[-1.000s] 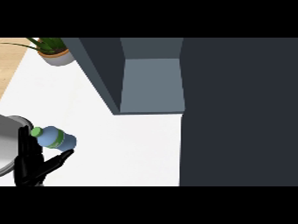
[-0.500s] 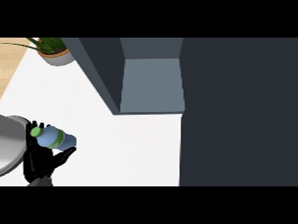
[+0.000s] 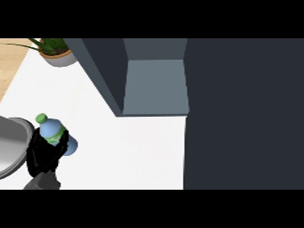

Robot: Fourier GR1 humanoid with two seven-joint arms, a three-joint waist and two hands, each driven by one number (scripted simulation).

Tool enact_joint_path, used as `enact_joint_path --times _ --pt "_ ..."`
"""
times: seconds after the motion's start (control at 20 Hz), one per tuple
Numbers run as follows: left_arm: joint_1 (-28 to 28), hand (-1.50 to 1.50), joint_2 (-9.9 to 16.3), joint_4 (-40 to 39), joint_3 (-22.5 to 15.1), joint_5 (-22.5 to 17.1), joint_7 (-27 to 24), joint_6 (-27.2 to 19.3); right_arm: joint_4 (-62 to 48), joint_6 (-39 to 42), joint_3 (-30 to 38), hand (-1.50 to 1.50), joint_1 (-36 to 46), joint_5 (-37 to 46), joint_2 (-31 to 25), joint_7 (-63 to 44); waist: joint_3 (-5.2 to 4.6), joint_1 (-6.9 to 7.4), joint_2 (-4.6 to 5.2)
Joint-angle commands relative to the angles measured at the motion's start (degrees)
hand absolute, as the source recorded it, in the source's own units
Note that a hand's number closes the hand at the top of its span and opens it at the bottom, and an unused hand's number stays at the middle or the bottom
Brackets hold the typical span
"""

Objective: Pick up the bottled water, place it into the cabinet and close the cabinet

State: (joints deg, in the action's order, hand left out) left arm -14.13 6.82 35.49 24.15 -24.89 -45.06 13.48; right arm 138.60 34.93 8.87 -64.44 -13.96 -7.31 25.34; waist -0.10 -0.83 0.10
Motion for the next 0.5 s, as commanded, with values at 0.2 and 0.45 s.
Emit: enact_joint_path --times 0.2,0.45 --pt "-0.88 1.5 -2.08 2.54 -2.06 1.92 -4.51 -3.19 7.32 1.94 4.77 -1.5 -2.45 -7.49 -0.89 -0.04 0.07 0.03 -0.26" --pt "-1.36 1.5 -6.63 2.24 -11.02 8.54 -4.72 0.76 5.29 2.0 0.96 -1.5 -1.09 -4.25 -0.57 0.15 0.05 -0.25 -0.17"
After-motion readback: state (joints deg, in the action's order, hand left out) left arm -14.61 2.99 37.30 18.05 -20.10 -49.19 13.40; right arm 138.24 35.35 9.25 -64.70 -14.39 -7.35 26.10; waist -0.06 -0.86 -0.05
